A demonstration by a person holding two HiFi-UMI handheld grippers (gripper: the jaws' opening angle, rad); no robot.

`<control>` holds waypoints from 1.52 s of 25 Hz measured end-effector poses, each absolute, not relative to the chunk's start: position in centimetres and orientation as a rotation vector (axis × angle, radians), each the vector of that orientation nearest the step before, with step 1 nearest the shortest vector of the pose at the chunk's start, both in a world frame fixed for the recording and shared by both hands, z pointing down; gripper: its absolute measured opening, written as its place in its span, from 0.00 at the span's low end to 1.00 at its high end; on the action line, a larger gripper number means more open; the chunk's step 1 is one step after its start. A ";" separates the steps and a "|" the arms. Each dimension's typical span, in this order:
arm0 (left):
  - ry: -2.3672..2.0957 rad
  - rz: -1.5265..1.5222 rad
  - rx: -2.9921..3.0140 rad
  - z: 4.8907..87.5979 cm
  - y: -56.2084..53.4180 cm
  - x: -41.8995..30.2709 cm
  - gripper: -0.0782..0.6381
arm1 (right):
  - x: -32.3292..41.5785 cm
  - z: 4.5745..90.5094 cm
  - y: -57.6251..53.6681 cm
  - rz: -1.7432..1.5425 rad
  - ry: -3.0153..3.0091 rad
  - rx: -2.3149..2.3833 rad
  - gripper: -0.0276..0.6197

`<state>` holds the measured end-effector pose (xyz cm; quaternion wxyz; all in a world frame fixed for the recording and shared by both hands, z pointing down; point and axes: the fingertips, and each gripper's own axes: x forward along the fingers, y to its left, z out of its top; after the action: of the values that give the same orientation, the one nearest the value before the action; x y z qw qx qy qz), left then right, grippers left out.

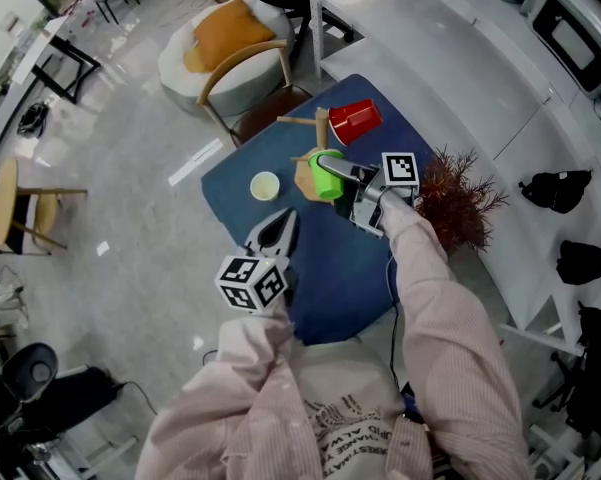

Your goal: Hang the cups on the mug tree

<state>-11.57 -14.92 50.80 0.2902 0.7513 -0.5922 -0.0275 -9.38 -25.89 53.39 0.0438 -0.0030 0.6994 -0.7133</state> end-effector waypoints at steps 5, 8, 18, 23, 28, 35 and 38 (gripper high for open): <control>-1.578 -0.072 2.005 50.8 -14.2 -11.3 0.11 | -9.0 53.5 -25.6 -2.151 2.121 -0.027 0.59; -1.578 -0.074 2.002 50.9 -13.6 -11.2 0.11 | -9.0 53.6 -25.2 -2.145 2.114 -0.028 0.60; -1.579 -0.079 2.003 50.8 -12.4 -10.5 0.11 | -8.0 53.3 -24.4 -2.120 2.063 -0.040 0.60; -1.569 -0.084 2.011 50.6 -12.0 -9.9 0.11 | -7.7 52.7 -23.6 -2.111 2.064 -0.029 0.60; -1.572 -0.094 2.024 50.1 -11.7 -9.6 0.11 | -7.5 52.5 -22.7 -2.109 2.070 -0.026 0.60; -1.579 -0.107 2.036 49.5 -10.8 -9.4 0.11 | -7.5 52.1 -20.9 -2.109 2.097 -0.013 0.60; -1.585 -0.114 2.041 49.3 -10.4 -9.1 0.11 | -7.4 52.2 -19.9 -2.103 2.128 -0.007 0.60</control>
<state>-9.14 -10.38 49.28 0.2740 0.7589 -0.5892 -0.0423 -7.38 -19.94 52.15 0.0749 -0.0023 0.7092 -0.7010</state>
